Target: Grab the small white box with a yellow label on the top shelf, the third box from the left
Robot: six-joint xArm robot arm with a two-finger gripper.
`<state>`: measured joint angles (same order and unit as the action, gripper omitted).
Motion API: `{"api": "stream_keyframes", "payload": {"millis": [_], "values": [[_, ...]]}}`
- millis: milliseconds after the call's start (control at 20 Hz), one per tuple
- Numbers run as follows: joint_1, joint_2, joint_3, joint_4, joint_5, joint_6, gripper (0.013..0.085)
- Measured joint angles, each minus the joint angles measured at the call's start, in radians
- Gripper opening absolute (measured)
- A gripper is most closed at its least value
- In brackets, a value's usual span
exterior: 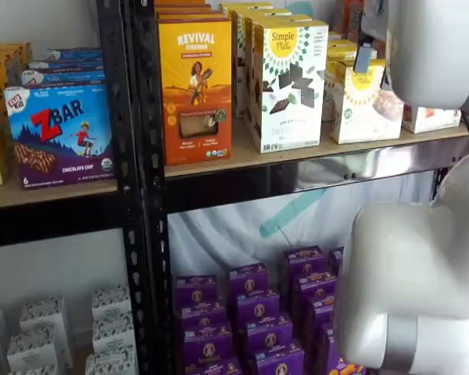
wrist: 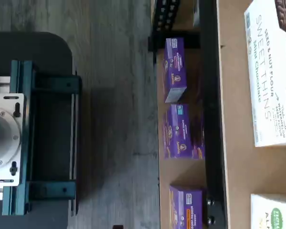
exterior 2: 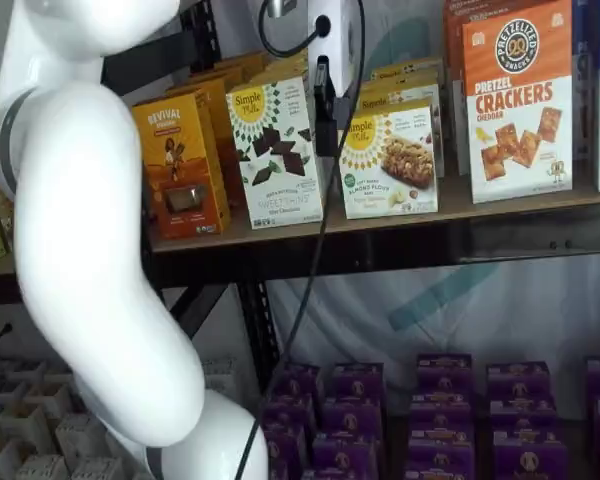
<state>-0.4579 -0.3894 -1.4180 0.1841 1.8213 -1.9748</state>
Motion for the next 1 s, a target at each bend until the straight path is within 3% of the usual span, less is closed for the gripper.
{"api": "stream_keyframes", "payload": {"millis": [550,1000], "values": [[-0.040,0.004,0.007,0.001,0.002,-0.040,0.0850],[-0.089,0.018,-0.020,0.120,-0.005,-0.049,0.0850]]}}
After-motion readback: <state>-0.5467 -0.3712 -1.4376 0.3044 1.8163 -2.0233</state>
